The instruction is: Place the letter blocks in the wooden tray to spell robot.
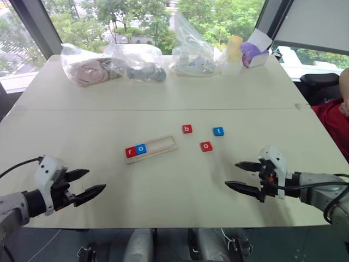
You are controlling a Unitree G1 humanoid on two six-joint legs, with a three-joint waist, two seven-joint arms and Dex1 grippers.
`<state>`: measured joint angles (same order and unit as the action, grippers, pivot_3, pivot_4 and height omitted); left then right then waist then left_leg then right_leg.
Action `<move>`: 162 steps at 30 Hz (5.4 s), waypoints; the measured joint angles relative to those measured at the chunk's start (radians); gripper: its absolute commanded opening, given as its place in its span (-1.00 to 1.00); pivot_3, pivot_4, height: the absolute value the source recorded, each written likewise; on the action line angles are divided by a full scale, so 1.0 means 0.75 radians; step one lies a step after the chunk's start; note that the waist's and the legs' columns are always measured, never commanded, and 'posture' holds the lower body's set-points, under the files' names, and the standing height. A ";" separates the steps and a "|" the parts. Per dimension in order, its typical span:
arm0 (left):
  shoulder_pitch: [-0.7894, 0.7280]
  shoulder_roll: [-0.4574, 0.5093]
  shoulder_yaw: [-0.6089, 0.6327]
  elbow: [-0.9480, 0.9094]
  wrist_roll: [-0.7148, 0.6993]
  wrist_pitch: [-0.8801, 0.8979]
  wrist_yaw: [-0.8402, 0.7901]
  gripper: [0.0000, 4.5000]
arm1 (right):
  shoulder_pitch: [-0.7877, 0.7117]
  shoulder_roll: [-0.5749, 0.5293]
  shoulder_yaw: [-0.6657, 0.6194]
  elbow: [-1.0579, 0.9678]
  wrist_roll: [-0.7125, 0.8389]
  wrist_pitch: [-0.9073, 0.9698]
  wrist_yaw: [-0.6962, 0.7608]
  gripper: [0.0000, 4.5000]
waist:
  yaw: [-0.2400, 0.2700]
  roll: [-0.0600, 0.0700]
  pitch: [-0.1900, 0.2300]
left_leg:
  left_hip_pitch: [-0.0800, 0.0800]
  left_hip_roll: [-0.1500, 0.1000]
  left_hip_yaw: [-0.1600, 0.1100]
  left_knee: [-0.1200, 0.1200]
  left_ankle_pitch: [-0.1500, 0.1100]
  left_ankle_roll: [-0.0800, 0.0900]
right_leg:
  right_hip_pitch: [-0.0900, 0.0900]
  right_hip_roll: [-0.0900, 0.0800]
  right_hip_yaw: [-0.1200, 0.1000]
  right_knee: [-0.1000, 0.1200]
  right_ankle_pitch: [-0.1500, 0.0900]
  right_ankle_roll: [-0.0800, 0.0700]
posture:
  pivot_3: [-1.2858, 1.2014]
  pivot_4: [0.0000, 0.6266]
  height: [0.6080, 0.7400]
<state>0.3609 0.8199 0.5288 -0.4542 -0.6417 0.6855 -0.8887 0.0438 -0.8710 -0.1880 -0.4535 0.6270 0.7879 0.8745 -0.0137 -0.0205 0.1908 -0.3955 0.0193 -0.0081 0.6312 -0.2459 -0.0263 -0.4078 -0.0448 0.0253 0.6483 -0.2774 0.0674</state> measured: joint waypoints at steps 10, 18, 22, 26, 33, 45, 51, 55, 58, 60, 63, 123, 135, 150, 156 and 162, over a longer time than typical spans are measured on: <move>-0.018 0.034 -0.007 0.004 0.024 -0.001 -0.005 1.00 | 0.029 0.000 0.000 -0.020 0.013 0.019 -0.014 0.98 | 0.003 0.000 0.000 | 0.000 0.000 0.000 0.000 0.000 0.000 | 0.000 0.000 -0.001 0.000 0.000 0.000 | 0.03 -0.52 1.00; -0.015 0.044 -0.001 0.005 0.027 0.004 -0.019 1.00 | 0.017 -0.004 -0.014 -0.021 0.022 0.030 -0.018 0.98 | 0.001 0.000 0.000 | 0.001 0.000 0.000 0.000 0.000 0.000 | 0.001 0.000 0.000 0.000 0.000 0.000 | 0.03 -0.52 1.00; 0.007 0.068 0.000 0.008 0.062 0.005 -0.016 1.00 | -0.012 -0.010 -0.016 -0.018 0.037 0.127 -0.065 0.98 | 0.001 -0.001 0.000 | 0.001 0.000 0.000 0.000 0.000 0.000 | 0.001 0.000 0.000 0.000 0.000 0.000 | 0.03 -0.52 1.00; 0.001 0.100 -0.001 0.043 0.091 -0.001 -0.030 1.00 | -0.032 -0.010 -0.018 -0.018 0.040 0.161 -0.094 0.98 | 0.002 -0.001 0.000 | 0.001 0.000 0.000 0.000 0.000 0.000 | 0.001 0.000 0.000 0.000 0.000 0.000 | 0.03 -0.52 1.00; -0.264 0.199 -0.132 0.246 0.163 -0.154 -0.160 1.00 | -0.167 0.024 0.048 -0.126 0.164 0.269 -0.106 0.98 | 0.002 0.000 0.000 | 0.001 0.000 0.000 0.000 0.000 0.000 | 0.001 0.000 0.000 0.001 0.000 0.000 | 0.03 -0.52 1.00; -0.964 0.091 -0.738 0.831 0.483 -0.533 -0.423 1.00 | -0.451 0.222 0.453 -0.172 0.014 0.263 -0.284 0.98 | 0.004 -0.001 -0.001 | -0.021 -0.005 0.002 0.005 0.000 0.001 | -0.018 0.001 -0.002 0.005 0.011 0.018 | 0.03 -0.52 1.00; -1.031 -0.047 -0.833 0.934 0.545 -0.614 -0.440 1.00 | -0.415 0.284 0.491 -0.209 -0.004 0.254 -0.338 0.98 | -0.003 -0.001 -0.001 | -0.022 -0.004 0.002 0.015 -0.001 0.003 | -0.016 0.002 -0.002 0.008 0.012 0.020 | 0.03 -0.52 1.00; -1.053 -0.081 -0.843 0.971 0.559 -0.637 -0.442 1.00 | -0.393 0.297 0.496 -0.229 -0.012 0.254 -0.365 0.98 | 0.000 -0.001 -0.001 | -0.021 -0.004 0.002 0.021 -0.001 0.004 | -0.013 0.003 -0.002 0.009 0.012 0.020 | 0.03 -0.52 1.00; -1.075 -0.094 -0.868 1.010 0.607 -0.697 -0.435 1.00 | -0.383 0.299 0.500 -0.229 -0.021 0.254 -0.378 0.98 | 0.000 -0.001 -0.001 | -0.016 -0.004 0.002 0.023 -0.001 0.004 | -0.007 0.001 -0.002 0.009 0.011 0.019 | 0.03 -0.52 1.00; -1.083 -0.103 -0.877 1.031 0.626 -0.735 -0.434 1.00 | -0.384 0.299 0.499 -0.229 -0.024 0.254 -0.385 0.98 | 0.001 -0.001 -0.001 | -0.014 -0.004 0.002 0.023 -0.001 0.004 | -0.004 0.001 -0.002 0.008 0.010 0.017 | 0.03 -0.52 1.00; -1.086 -0.116 -0.876 1.054 0.626 -0.756 -0.441 0.63 | -0.384 0.299 0.496 -0.225 -0.033 0.249 -0.387 1.00 | 0.003 0.000 -0.003 | -0.014 -0.004 0.001 0.024 -0.001 0.004 | -0.003 0.000 -0.002 0.008 0.010 0.017 | 0.03 -0.52 1.00; -1.037 -0.031 -0.438 0.307 0.305 -0.100 -0.198 0.99 | -0.951 1.030 0.412 0.769 -0.507 0.133 -1.005 1.00 | -0.044 -0.002 -0.002 | -0.020 -0.005 -0.001 0.023 -0.001 0.004 | -0.017 0.000 0.001 0.020 0.014 0.022 | 0.03 -0.52 1.00; -0.847 -0.051 -0.387 0.125 0.215 0.004 0.019 1.00 | -1.083 1.162 0.400 1.072 -0.663 -0.037 -1.077 0.20 | -0.048 -0.002 -0.003 | -0.016 -0.004 -0.001 0.023 0.000 0.003 | -0.016 0.003 0.003 0.022 0.015 0.020 | 0.03 -0.52 1.00; -0.922 -0.066 -0.568 0.063 0.157 0.005 -0.009 1.00 | -0.846 0.917 0.309 0.346 -0.722 0.279 -1.023 -0.45 | -0.024 -0.001 -0.002 | -0.022 -0.007 -0.001 0.022 -0.001 0.003 | -0.019 -0.002 0.002 0.019 0.014 0.021 | 0.03 -0.52 1.00; -0.957 -0.088 -0.754 -0.002 0.125 0.028 -0.068 1.00 | -0.584 0.887 0.075 -0.204 -0.703 0.780 -1.066 -0.45 | -0.027 -0.001 -0.002 | -0.019 -0.006 0.000 0.021 -0.001 0.003 | -0.019 0.003 0.003 0.020 0.014 0.020 | 0.03 -0.52 1.00; -1.033 -0.108 -0.883 0.042 0.204 -0.037 -0.099 1.00 | -0.449 0.977 0.090 -0.308 -0.712 0.907 -1.121 -0.45 | -0.044 -0.001 -0.002 | -0.018 -0.005 0.001 0.021 0.000 0.003 | -0.019 0.007 0.005 0.020 0.013 0.019 | 0.03 -0.52 1.00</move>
<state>-0.4142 0.7386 -0.1336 -0.4223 -0.4886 0.6575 -0.9628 -0.2931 -0.1383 -0.1208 -0.6849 0.0927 1.4681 0.0336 -0.0463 -0.0215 0.1890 -0.4089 0.0156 -0.0074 0.6473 -0.2462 -0.0241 -0.4221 -0.0399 0.0288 0.6631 -0.2674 0.0816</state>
